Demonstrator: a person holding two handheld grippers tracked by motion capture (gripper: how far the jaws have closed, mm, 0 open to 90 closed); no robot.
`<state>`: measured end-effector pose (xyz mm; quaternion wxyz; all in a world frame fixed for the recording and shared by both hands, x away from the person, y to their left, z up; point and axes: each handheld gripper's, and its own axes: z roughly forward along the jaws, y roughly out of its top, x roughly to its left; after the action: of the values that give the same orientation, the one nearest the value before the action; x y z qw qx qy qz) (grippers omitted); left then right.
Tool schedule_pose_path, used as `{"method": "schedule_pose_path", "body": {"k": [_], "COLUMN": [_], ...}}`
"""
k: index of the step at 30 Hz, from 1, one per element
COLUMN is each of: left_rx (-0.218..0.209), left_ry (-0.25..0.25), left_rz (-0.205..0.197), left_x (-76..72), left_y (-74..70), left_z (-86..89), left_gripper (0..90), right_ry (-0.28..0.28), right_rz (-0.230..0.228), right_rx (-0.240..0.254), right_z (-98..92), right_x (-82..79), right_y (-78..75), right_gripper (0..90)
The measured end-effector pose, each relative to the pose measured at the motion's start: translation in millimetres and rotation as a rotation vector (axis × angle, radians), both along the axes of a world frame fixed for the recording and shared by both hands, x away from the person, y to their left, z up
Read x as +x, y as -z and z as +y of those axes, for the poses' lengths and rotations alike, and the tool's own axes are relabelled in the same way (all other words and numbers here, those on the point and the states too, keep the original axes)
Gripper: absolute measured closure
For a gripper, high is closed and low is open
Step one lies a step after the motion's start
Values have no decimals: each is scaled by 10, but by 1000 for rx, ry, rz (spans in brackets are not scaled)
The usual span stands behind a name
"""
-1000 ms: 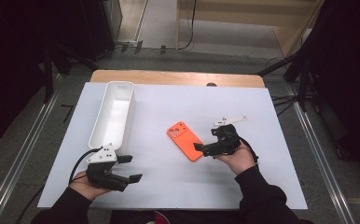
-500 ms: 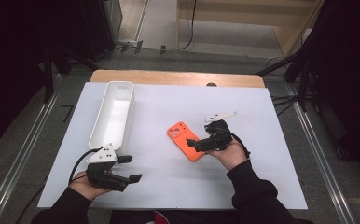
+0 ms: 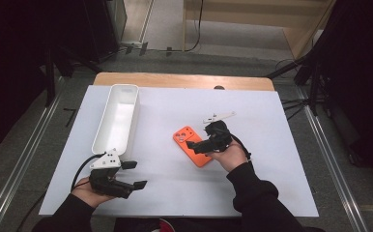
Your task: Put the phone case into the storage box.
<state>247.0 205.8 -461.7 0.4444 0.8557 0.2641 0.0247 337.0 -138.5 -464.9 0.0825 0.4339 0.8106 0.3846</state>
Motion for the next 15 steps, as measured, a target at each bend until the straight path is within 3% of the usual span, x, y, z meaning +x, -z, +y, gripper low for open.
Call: {"method": "schedule_pose_path", "body": {"k": [15], "left_rx": [1], "left_ry": [2], "left_rz": [2], "left_x": [-1], "left_y": [2], "left_z": [-1], "left_gripper": [218], "right_ry": [8], "right_rz": [1], "right_rx": [-11], "right_z": [127], "right_x": [109], "right_y": [64], "right_gripper": [18]}}
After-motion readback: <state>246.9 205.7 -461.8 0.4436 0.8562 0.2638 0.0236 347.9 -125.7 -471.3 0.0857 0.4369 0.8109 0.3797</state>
